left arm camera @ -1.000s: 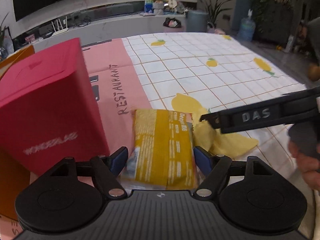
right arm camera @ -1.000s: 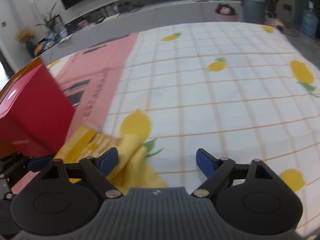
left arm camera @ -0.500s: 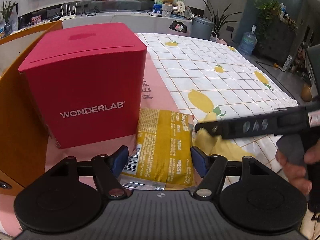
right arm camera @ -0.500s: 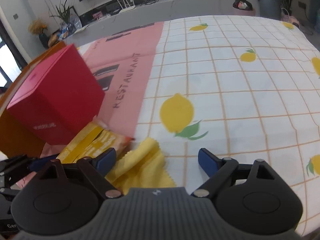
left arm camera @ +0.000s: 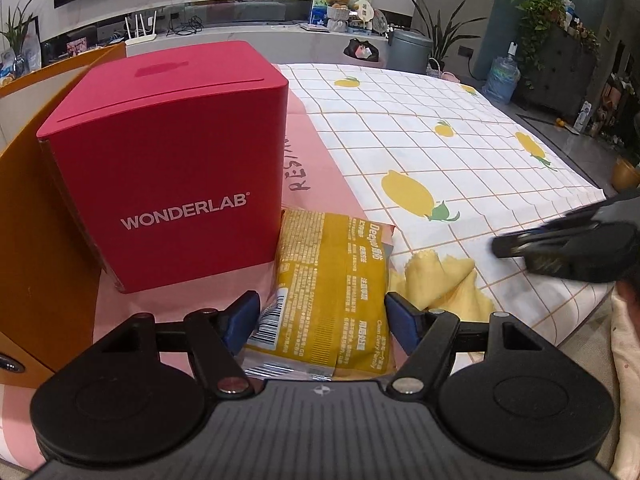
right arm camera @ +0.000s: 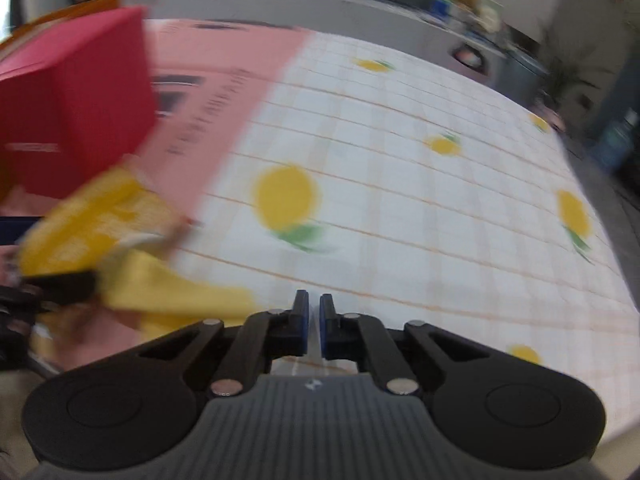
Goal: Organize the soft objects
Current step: 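Grasp the yellow cloth with the right gripper and lift it, then carry the snack packet with the left gripper while the right gripper carries the yellow cloth toward the shoebox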
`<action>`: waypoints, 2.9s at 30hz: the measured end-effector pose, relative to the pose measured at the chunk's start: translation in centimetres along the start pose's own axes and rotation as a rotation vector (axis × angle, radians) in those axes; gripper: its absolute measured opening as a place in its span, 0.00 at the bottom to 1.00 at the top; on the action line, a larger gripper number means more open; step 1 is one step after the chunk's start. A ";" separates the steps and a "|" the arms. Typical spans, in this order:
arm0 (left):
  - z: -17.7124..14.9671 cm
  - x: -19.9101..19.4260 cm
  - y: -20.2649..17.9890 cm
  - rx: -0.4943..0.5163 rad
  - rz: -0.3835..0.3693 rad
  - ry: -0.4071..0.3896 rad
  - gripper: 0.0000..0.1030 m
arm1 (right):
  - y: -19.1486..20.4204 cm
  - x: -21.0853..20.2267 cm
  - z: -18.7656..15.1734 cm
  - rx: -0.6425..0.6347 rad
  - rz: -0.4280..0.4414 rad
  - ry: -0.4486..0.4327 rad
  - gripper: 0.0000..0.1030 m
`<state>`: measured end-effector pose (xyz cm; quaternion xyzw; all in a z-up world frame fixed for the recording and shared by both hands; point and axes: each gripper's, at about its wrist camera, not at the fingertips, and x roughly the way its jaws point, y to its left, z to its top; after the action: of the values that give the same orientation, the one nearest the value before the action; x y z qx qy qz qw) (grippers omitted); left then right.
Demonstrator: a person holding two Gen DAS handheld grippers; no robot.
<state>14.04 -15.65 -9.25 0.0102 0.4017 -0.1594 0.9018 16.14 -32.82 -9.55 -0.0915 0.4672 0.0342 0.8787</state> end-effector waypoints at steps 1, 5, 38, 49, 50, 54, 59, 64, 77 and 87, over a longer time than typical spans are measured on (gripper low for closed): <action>0.0 0.0 0.0 0.001 0.001 0.000 0.81 | -1.3 0.0 0.0 0.061 0.004 0.024 0.09; 0.1 -0.1 0.1 0.012 -0.007 0.013 0.80 | -3.7 -0.8 0.1 0.220 0.174 0.016 0.50; 0.4 0.2 0.9 -0.013 -0.025 0.050 0.82 | 3.8 -1.5 -1.4 -0.402 0.330 -0.079 0.04; -0.5 0.9 -1.7 0.166 0.044 0.045 0.87 | -1.4 -0.6 -0.9 -0.237 0.191 -0.049 0.10; -0.6 1.1 -1.8 0.174 0.051 0.037 0.88 | -1.2 -0.6 -0.9 -0.260 0.194 -0.057 0.09; -0.5 1.1 -1.7 0.131 0.039 0.026 0.76 | -1.2 -0.7 -0.4 -0.264 0.199 -0.036 0.04; 1.1 0.7 -2.2 0.118 -0.024 0.046 0.70 | -1.1 -0.4 -0.1 -0.210 0.105 -0.010 0.03; 3.7 -0.6 -2.8 0.128 -0.126 0.006 0.68 | -4.1 -1.2 0.6 0.045 0.122 0.043 0.03; 13.1 -9.9 3.5 0.159 -0.116 -0.235 0.67 | -1.9 -11.6 8.9 0.180 0.043 -0.290 0.03; 12.3 -12.8 17.8 -0.012 0.104 -0.242 0.67 | 15.3 -14.2 19.3 0.030 0.210 -0.526 0.03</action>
<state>20.09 2.99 6.45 0.0063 0.2899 -0.1098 0.9507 21.65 -13.77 10.78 -0.0176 0.2305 0.1406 0.9627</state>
